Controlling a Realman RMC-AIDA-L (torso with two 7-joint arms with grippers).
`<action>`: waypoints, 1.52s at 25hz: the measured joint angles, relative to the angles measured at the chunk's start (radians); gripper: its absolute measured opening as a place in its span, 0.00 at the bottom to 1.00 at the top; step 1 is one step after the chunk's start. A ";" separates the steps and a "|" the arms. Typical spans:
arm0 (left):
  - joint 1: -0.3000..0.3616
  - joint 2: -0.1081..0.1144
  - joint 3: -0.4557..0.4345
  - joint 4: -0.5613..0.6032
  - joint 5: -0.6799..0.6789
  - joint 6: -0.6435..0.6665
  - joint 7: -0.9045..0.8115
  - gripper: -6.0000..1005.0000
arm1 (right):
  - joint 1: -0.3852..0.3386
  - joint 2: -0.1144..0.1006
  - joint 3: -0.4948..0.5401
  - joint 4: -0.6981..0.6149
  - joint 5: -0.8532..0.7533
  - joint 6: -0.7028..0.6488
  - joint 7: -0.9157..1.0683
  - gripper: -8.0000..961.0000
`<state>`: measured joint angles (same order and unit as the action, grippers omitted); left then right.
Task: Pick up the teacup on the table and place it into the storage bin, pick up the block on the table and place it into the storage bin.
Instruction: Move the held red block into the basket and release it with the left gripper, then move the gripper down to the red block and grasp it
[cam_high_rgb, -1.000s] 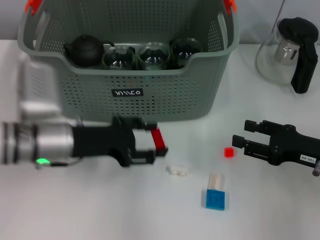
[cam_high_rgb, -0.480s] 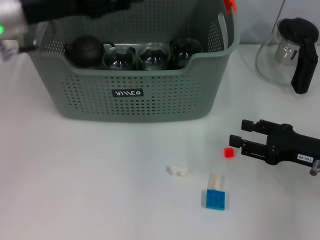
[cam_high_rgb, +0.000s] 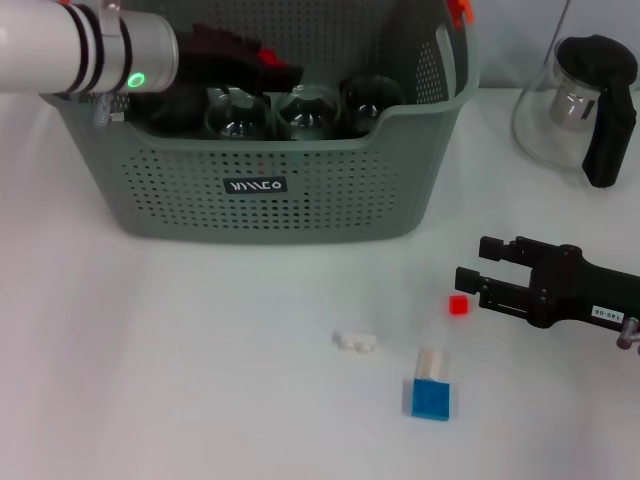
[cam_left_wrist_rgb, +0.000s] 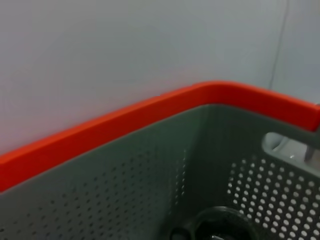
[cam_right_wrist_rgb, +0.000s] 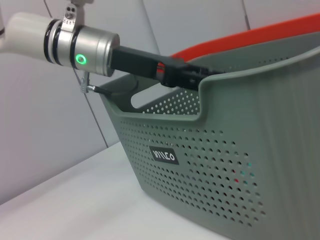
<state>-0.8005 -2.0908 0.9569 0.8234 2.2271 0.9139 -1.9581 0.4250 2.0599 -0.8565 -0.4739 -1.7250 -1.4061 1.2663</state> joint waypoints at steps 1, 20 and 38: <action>0.005 -0.005 0.003 0.016 0.004 0.003 -0.012 0.77 | 0.000 -0.001 0.000 0.000 0.000 0.000 0.000 0.74; 0.358 -0.036 -0.440 0.003 -0.493 0.844 0.618 0.87 | 0.005 -0.012 -0.006 -0.025 -0.032 -0.088 -0.012 0.74; 0.422 -0.076 -0.445 -0.262 -0.297 0.731 1.017 0.87 | 0.175 0.026 -0.011 -0.317 -0.532 -0.178 0.286 0.74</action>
<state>-0.3788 -2.1668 0.5117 0.5617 1.9306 1.6453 -0.9411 0.6003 2.0857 -0.8671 -0.7909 -2.2573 -1.5838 1.5528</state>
